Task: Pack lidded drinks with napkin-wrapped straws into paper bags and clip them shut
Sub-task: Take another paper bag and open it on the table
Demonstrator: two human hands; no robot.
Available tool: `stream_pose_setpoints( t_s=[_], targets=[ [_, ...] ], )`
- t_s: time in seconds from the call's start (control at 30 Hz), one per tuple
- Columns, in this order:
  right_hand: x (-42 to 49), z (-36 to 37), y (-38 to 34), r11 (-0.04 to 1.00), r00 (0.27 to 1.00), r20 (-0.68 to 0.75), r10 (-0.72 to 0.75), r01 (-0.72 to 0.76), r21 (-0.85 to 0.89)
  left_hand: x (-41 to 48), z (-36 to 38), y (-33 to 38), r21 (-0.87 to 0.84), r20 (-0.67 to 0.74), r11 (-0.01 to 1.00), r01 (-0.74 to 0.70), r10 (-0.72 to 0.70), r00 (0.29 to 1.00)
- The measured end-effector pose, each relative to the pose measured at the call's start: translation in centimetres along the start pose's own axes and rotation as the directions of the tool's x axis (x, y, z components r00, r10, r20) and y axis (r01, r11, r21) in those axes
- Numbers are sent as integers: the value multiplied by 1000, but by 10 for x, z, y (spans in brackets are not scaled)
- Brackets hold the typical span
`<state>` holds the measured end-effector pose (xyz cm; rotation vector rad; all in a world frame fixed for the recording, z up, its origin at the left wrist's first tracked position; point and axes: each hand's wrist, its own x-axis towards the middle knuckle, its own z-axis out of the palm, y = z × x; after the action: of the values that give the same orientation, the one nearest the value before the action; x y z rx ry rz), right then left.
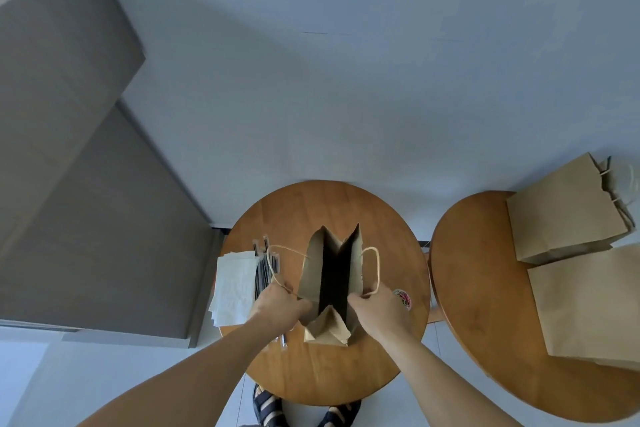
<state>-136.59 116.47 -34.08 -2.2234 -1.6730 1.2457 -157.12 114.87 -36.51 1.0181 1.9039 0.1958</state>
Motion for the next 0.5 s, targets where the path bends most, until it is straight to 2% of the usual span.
stream_pose_setpoints(
  t_s=[0.13,0.23,0.37,0.5],
  targets=[
    [8,2,-15,980,998,-41,-55,46,-193,0,6,29,115,128,992,-54,39,991],
    [13,3,-24,959,991,44,-124,131,-251,1,6,50,230,176,962,-144,104,979],
    [11,-2,-21,944,980,128,-154,185,-275,-6,4,56,117,306,980,-163,121,944],
    [4,-3,-14,922,967,153,-204,242,-302,-22,11,43,121,341,966,-228,176,924]
  ],
)
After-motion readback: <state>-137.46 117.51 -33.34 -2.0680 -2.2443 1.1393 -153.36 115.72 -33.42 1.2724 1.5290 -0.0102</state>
